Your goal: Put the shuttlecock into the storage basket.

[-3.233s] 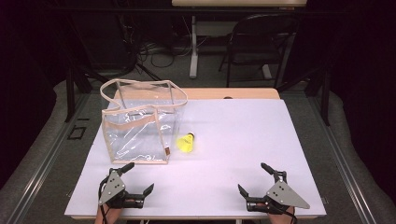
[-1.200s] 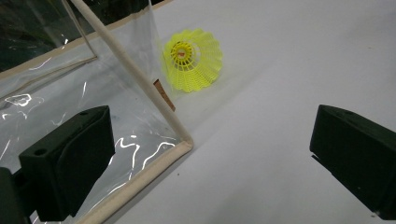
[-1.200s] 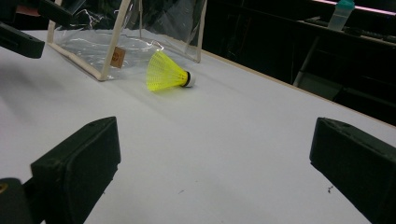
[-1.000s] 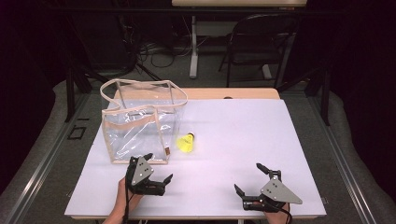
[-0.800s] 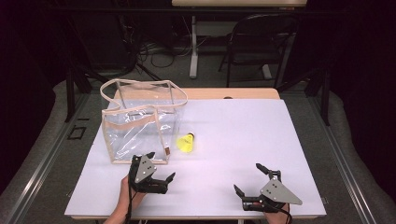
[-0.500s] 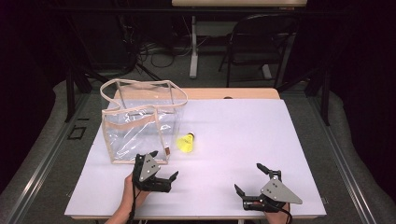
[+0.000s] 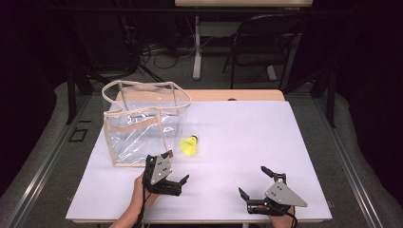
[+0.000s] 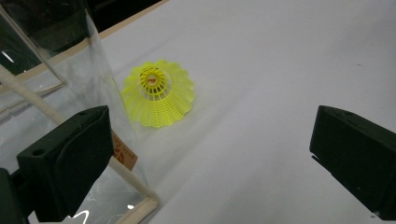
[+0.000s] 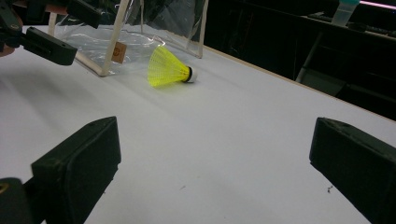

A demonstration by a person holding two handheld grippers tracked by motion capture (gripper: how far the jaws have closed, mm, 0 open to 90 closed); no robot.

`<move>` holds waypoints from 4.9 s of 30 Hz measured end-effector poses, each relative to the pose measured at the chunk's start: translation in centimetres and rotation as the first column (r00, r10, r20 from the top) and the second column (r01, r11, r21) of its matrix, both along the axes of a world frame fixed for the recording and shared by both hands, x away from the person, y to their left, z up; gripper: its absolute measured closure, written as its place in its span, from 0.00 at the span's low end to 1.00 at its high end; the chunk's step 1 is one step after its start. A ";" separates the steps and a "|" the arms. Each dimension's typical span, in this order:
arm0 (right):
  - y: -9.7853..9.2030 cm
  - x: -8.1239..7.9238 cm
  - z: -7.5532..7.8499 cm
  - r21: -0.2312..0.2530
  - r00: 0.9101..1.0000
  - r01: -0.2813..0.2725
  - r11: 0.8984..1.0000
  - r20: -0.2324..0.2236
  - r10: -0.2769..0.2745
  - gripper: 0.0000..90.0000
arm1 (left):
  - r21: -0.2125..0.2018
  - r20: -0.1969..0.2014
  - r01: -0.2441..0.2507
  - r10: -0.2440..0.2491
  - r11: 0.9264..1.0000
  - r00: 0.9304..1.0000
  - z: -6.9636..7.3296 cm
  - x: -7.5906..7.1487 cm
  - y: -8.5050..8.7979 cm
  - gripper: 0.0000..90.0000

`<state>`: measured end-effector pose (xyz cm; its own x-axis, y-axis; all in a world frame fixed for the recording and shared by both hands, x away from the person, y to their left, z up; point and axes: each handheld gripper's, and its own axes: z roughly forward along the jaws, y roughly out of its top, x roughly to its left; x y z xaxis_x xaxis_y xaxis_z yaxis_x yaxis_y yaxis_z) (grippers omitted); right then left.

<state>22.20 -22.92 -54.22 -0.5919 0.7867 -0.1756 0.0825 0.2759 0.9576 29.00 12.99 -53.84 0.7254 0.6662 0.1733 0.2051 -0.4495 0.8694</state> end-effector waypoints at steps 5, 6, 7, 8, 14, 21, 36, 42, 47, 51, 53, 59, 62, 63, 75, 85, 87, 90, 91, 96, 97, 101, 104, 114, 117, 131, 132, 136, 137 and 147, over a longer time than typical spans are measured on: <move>0.0 0.1 0.0 -0.002 1.000 0.000 1.000 -0.006 0.000 0.02 | 0.008 0.006 0.001 -0.001 1.000 1.000 0.1 0.3 -0.6 0.00; 0.0 0.1 0.0 -0.005 1.000 -0.001 1.000 -0.005 0.001 0.02 | 0.009 0.000 0.000 0.000 1.000 1.000 0.0 0.4 -0.7 0.00; 0.0 0.0 0.0 -0.004 1.000 -0.002 1.000 -0.003 0.002 0.02 | 0.008 0.001 -0.001 0.001 1.000 1.000 0.0 0.4 -0.8 0.00; 0.0 0.0 0.0 -0.003 1.000 -0.001 1.000 -0.003 0.001 0.02 | 0.010 0.001 0.003 -0.003 1.000 1.000 0.0 0.5 -1.0 0.00; 0.0 0.1 0.0 -0.008 1.000 -0.002 1.000 -0.006 0.002 0.02 | 0.016 -0.002 0.001 0.000 1.000 1.000 0.0 1.0 -1.6 0.00; 0.0 0.1 0.0 -0.009 1.000 -0.004 1.000 -0.007 0.004 0.02 | 0.030 -0.005 0.001 0.000 1.000 1.000 -0.1 1.6 -2.6 0.00; 0.0 0.1 -0.1 -0.005 1.000 -0.005 1.000 -0.014 0.005 0.02 | 0.057 -0.034 -0.017 0.019 0.998 0.999 -0.5 2.8 -4.4 0.00; 0.0 0.1 -0.1 -0.002 1.000 -0.006 1.000 -0.019 0.006 0.02 | 0.073 -0.045 -0.045 0.049 0.996 0.998 -0.8 3.4 -4.9 0.01; 0.0 0.2 -0.1 -0.004 1.000 -0.005 1.000 -0.020 0.005 0.02 | 0.064 -0.069 -0.079 0.084 0.995 0.994 -1.1 3.8 -5.3 0.07; 0.0 0.2 -0.1 -0.004 1.000 -0.004 1.000 -0.021 0.004 0.02 | 0.069 -0.080 -0.093 0.099 0.993 0.992 -1.3 4.2 -5.6 0.13; 0.0 0.2 -0.1 -0.004 1.000 -0.004 1.000 -0.021 0.004 0.02 | 0.068 -0.086 -0.103 0.109 0.992 0.990 -1.4 4.3 -5.8 0.16; 0.0 0.2 -0.1 -0.007 1.000 -0.003 1.000 -0.023 0.003 0.02 | 0.073 -0.100 -0.145 0.152 0.987 0.983 -1.7 4.9 -6.2 0.27; 0.0 0.2 -0.1 -0.008 1.000 -0.003 1.000 -0.024 0.003 0.02 | 0.076 -0.107 -0.170 0.178 0.982 0.978 -1.7 5.1 -6.2 0.34; 0.0 0.2 -0.1 -0.009 1.000 -0.003 1.000 -0.024 0.003 0.02 | 0.072 -0.106 -0.182 0.189 0.981 0.976 -1.8 5.2 -6.3 0.35; 0.0 0.2 -0.2 -0.009 1.000 -0.004 1.000 -0.027 0.004 0.02 | 0.067 -0.119 -0.245 0.251 0.967 0.961 -2.0 6.0 -6.9 0.59; 0.1 0.1 -0.2 -0.014 1.000 -0.009 1.000 -0.028 0.009 0.02 | 0.056 -0.112 -0.270 0.275 0.961 0.955 -2.2 6.1 -6.9 0.76; 0.1 0.1 -0.2 -0.014 1.000 -0.009 1.000 -0.028 0.008 0.02 | 0.053 -0.116 -0.276 0.281 0.960 0.953 -2.2 6.1 -6.9 0.79; 0.1 0.1 -0.2 -0.014 1.000 -0.010 1.000 -0.029 0.009 0.02 | 0.057 -0.124 -0.274 0.279 0.960 0.952 -2.3 6.2 -7.0 0.85; 0.1 0.1 -0.2 -0.014 1.000 -0.010 1.000 -0.029 0.010 0.02 | 0.055 -0.122 -0.281 0.286 0.958 0.950 -2.4 6.2 -7.1 0.86; 0.1 0.1 -0.1 -0.015 1.000 -0.011 1.000 -0.026 0.011 0.02 | 0.062 -0.137 -0.297 0.303 0.953 0.943 -2.5 6.2 -7.1 0.92; 0.1 0.1 -0.1 -0.014 1.000 -0.012 1.000 -0.027 0.012 0.02 | 0.062 -0.136 -0.298 0.304 0.953 0.943 -2.5 6.2 -7.1 0.94; 0.1 0.1 -0.1 -0.016 1.000 -0.013 1.000 -0.028 0.012 0.02 | 0.047 -0.138 -0.312 0.316 0.949 0.939 -2.5 6.2 -7.1 0.98; 0.1 0.1 -0.1 -0.017 1.000 -0.014 1.000 -0.027 0.013 0.02 | 0.038 -0.140 -0.316 0.319 0.948 0.937 -2.5 6.3 -6.9 0.99; 0.1 0.1 -0.2 -0.017 1.000 -0.015 1.000 -0.027 0.015 0.02 | 0.009 -0.137 -0.318 0.316 0.948 0.939 -2.4 6.1 -6.9 1.00; 0.1 0.1 -0.2 -0.018 0.999 -0.015 1.000 -0.030 0.014 0.02 | 0.001 -0.133 -0.316 0.314 0.949 0.940 -2.3 6.0 -6.9 1.00; 0.1 0.1 -0.2 -0.019 0.999 -0.016 1.000 -0.029 0.015 0.02 | -0.039 -0.108 -0.303 0.298 0.952 0.948 -1.6 5.5 -7.0 1.00; 0.1 0.1 -0.2 -0.018 0.999 -0.015 1.000 -0.028 0.015 0.02 | -0.048 -0.110 -0.305 0.298 0.951 0.948 -1.5 5.4 -7.1 1.00; 0.1 0.1 -0.2 -0.018 1.000 -0.014 1.000 -0.028 0.014 0.02 | -0.054 -0.101 -0.290 0.284 0.955 0.954 -1.2 5.3 -7.1 1.00; 0.1 0.1 -0.2 -0.018 1.000 -0.014 1.000 -0.028 0.013 0.02 | -0.060 -0.097 -0.290 0.284 0.955 0.954 -1.2 5.2 -7.2 1.00; 0.1 0.2 -0.2 -0.019 0.999 -0.015 1.000 -0.029 0.015 0.02 | -0.066 -0.088 -0.271 0.265 0.960 0.960 -0.6 5.0 -7.0 1.00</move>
